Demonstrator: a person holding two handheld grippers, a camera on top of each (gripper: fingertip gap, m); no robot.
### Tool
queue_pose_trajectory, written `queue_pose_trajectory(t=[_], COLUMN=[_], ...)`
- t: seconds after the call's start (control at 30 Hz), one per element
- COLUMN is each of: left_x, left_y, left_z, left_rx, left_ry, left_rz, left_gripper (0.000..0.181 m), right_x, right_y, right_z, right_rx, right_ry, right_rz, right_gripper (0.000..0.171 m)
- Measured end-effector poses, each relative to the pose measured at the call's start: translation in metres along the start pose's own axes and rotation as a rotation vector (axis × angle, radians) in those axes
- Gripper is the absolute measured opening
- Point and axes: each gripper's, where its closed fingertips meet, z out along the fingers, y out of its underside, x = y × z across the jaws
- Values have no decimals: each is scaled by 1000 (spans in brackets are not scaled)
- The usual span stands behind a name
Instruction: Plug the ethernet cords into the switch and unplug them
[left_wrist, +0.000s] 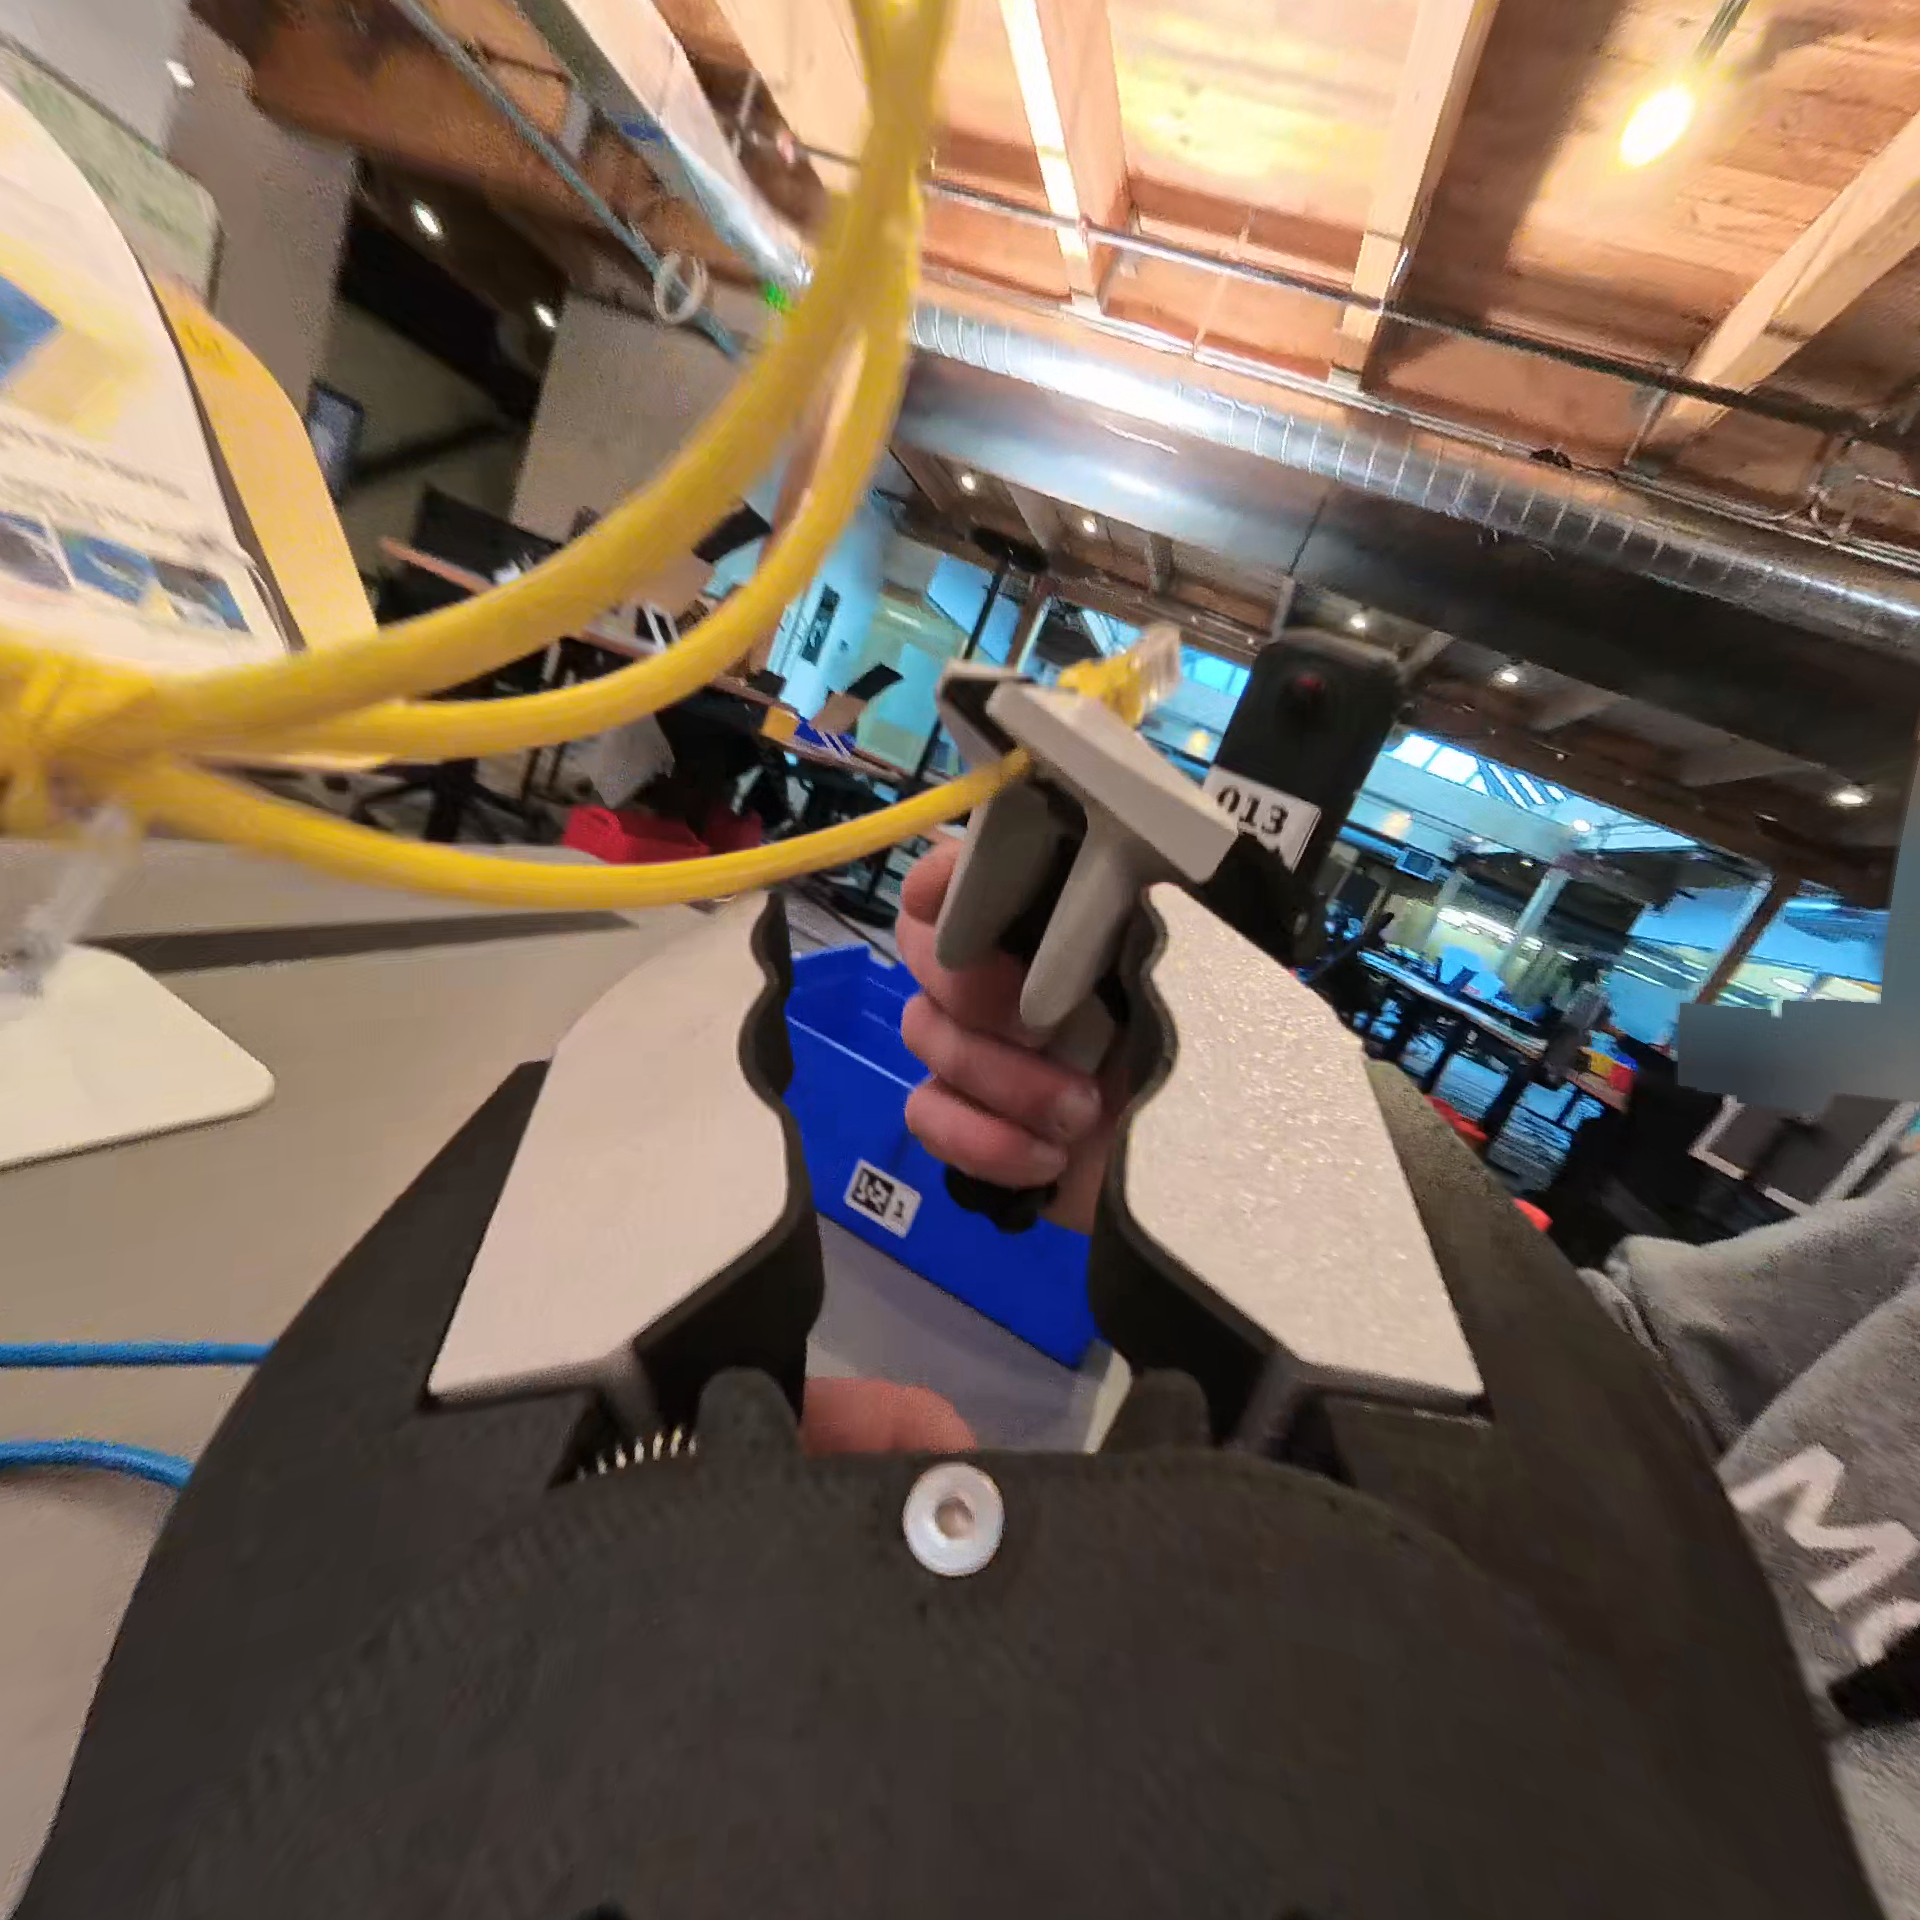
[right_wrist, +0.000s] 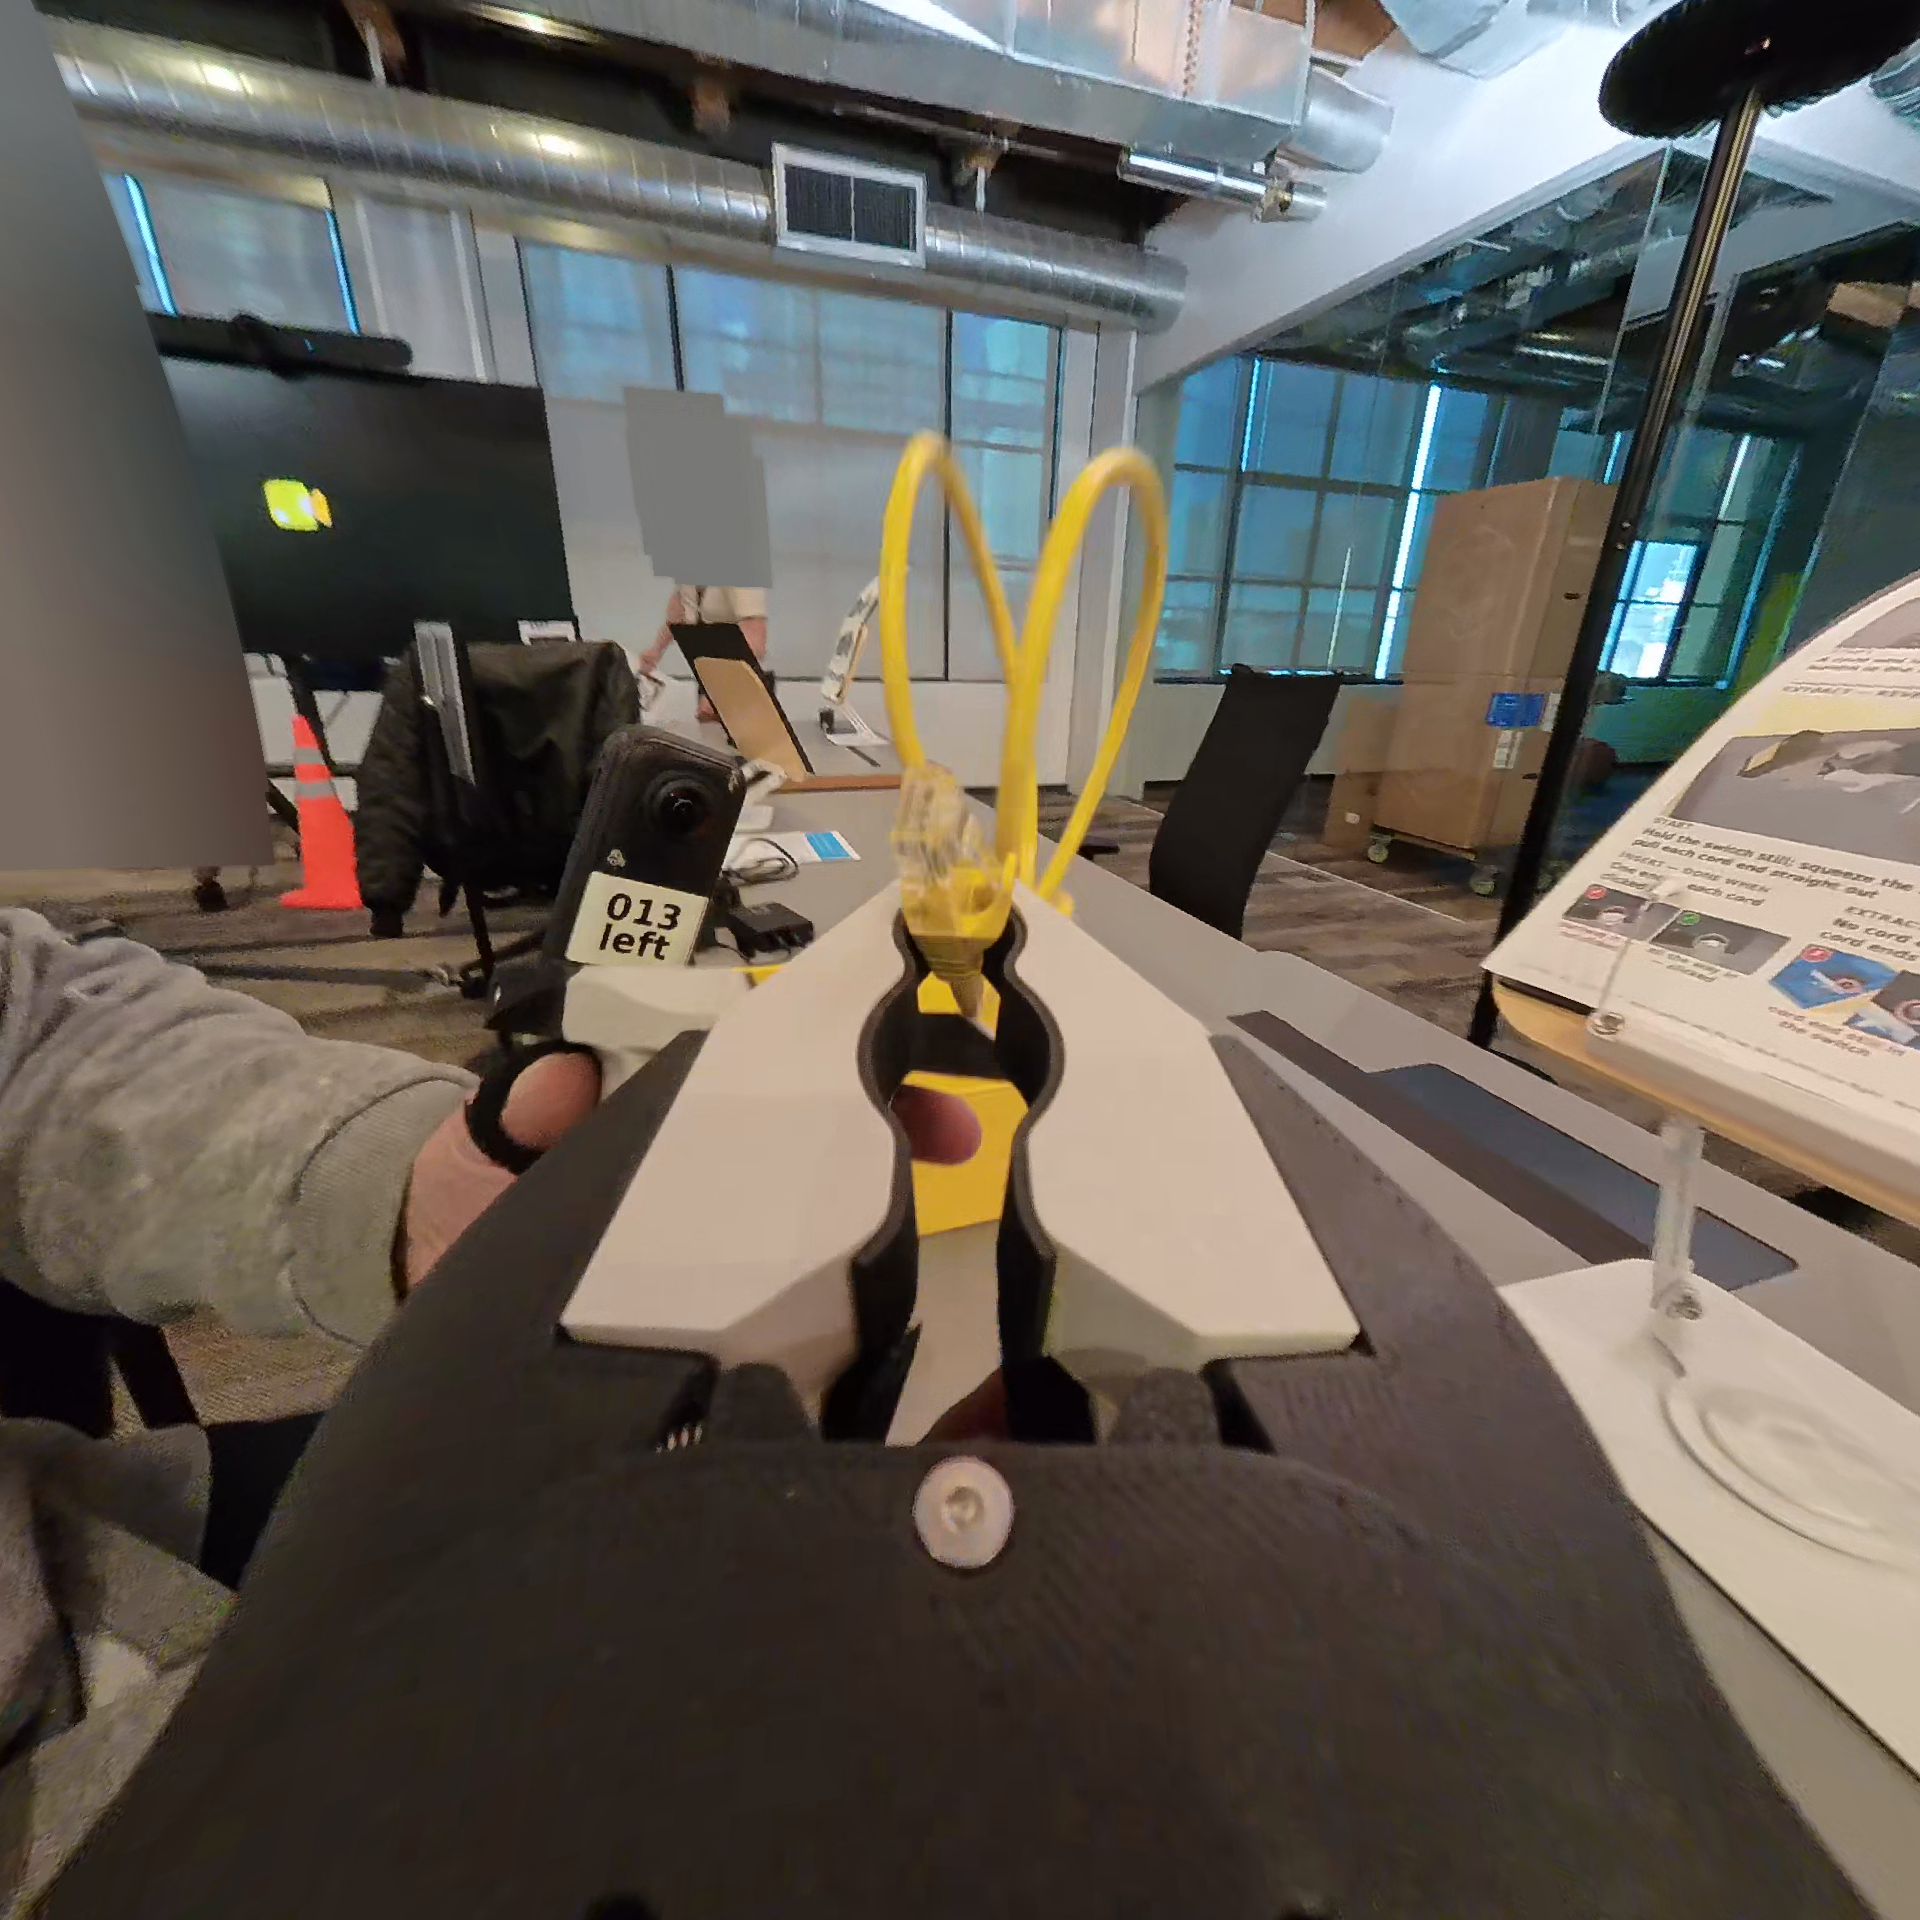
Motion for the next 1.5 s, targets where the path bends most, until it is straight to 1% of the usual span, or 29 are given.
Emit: queue_pose_trajectory(t=[0.1,0.2,0.27,0.37,0.4,0.47,0.53,0.6,0.67,0.73,0.77,0.83,0.93,1.0,1.07,1.13,1.23,1.33,1.4,1.43,1.47,1.5], left_x=[0,0,1,-3,-2,-2,-4,-1,-1,-2,-3,-5,-5,-4,-1,-3,0,8,10,11,13,14], left_y=[-18,-17,-13,-4,-3,-8,-15,-15,-14,-12,-13,-18,-26,-29,-32,-34,-36,-35,-31,-31,-30,-29], left_z=[-4,-5,-5,-3,-3,-5,-8,-9,-8,-8,-8,-10,-14,-15,-16,-17,-19,-18,-18,-19,-19,-19], left_rx=[43,21,8,-15,-11,23,50,37,29,6,4,-7,-35,-68,-94,-125,-155,-176,-207,-217,-221,-226], left_ry=[-41,-40,-16,-1,16,25,27,49,45,42,38,19,0,-13,-20,-69,-104,-91,-88,-90,-86,-83], left_rz=[81,129,106,39,-1,-32,-41,-34,-20,17,37,98,229,352,456,608,803,927,1018,1061,1090,1103], left_gripper=[57,50,47,52,50,41,20,6,2,1,1,2,1,1,1,1,2,1,2,1,1,1], right_x=[-4,-10,-16,-22,-23,-23,-22,-20,-18,-17,-14,-10,-3,4,5,4,0,-2,-8,-8,-5,-6], right_y=[1,-1,1,2,2,8,12,15,17,19,20,23,20,20,22,23,25,25,22,23,25,28], right_z=[2,3,3,2,2,2,1,1,0,0,0,-1,-6,-9,-11,-13,-15,-15,-16,-16,-16,-16], right_rx=[17,45,50,61,63,35,20,17,7,-8,-15,-39,-41,-62,-98,-128,-163,-158,-140,-143,-157,-177], right_ry=[-22,-65,-115,-162,-174,-192,-203,-200,-200,-202,-189,-170,-150,-119,-110,-120,-164,-192,-244,-241,-222,-223], right_rz=[29,69,91,120,129,128,138,153,164,174,180,176,160,138,101,111,176,235,288,286,270,260], right_gripper=[4,3,4,3,4,3,3,4,4,4,9,22,28,32,33,35,50,48,36,29,19,18])
